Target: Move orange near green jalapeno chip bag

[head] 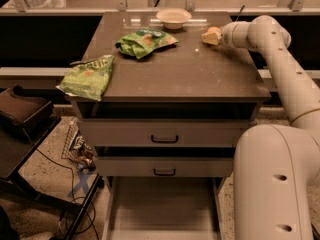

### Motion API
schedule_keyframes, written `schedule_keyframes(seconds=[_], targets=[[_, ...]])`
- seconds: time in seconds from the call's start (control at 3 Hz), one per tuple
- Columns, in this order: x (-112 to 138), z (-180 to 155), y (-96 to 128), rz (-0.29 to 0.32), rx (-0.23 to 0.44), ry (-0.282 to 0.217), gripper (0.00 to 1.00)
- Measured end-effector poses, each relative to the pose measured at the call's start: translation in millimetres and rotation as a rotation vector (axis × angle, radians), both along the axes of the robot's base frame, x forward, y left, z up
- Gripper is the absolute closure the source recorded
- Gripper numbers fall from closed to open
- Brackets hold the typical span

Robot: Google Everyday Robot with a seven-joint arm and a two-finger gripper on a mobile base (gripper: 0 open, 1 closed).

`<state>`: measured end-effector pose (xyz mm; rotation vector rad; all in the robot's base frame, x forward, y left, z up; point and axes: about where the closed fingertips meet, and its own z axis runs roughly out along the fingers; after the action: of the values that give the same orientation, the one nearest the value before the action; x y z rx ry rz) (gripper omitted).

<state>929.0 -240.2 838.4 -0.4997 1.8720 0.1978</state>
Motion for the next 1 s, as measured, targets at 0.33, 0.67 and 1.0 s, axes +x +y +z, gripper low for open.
schedule_keyframes(seconds=[0.33, 0.67, 1.0], targets=[[1.2, -1.7, 2.4, 0.004, 0.001, 0.003, 0.64], [2.1, -4.2, 5.4, 0.007, 0.001, 0.006, 0.87], [2.9, -6.6, 8.2, 0.011, 0.002, 0.009, 1.00]])
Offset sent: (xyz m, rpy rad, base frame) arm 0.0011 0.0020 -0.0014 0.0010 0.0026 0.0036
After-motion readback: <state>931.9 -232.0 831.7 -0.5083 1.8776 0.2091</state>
